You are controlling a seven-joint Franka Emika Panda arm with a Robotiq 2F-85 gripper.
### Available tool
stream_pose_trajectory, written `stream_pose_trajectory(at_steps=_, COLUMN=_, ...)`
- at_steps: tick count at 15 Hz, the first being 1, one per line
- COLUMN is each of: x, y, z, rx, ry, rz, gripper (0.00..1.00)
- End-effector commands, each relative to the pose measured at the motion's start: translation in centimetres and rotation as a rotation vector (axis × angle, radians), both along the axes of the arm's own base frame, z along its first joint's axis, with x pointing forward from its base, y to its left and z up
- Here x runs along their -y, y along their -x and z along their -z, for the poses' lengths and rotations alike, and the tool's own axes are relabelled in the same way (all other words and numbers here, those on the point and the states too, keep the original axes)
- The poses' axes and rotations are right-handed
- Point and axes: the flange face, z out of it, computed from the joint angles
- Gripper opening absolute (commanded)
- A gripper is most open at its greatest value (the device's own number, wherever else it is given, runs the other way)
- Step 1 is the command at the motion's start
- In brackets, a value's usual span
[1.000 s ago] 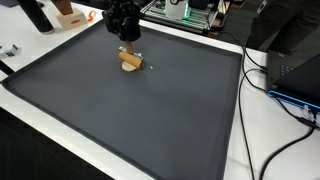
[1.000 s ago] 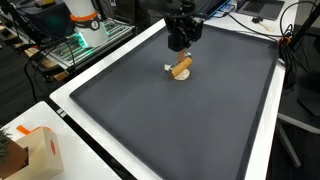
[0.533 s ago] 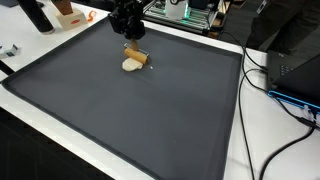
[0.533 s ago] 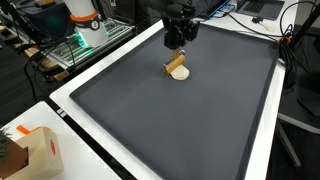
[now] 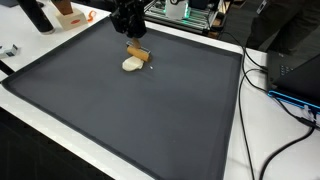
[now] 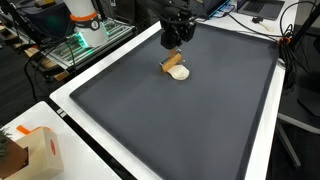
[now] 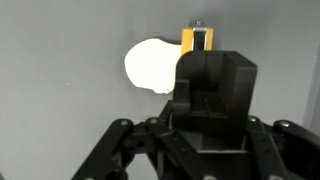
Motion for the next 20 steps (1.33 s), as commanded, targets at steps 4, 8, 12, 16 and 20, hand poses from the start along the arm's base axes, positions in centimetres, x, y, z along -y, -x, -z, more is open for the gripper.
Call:
stream_pose_trajectory(at_steps=4, x=1.8, y=0.7, z=-3.8, rx=0.009, ry=-0.011, rz=0.008, gripper=0.24)
stream_pose_trajectory(at_steps=8, x=2.6, y=1.1, z=-6.7, rx=0.029, ry=-0.023, rz=0.043, gripper=0.24)
stream_pose_trajectory(at_steps=12, x=3.7, y=1.3, z=-9.7, rx=0.049, ry=-0.019, rz=0.146, gripper=0.24)
stream_pose_trajectory(at_steps=16, x=4.7, y=1.2, z=-11.9, rx=0.070, ry=0.011, rz=0.336, gripper=0.24)
stream_pose_trajectory(at_steps=20, x=5.1, y=1.1, z=-12.9, rx=0.088, ry=0.056, rz=0.519, gripper=0.24)
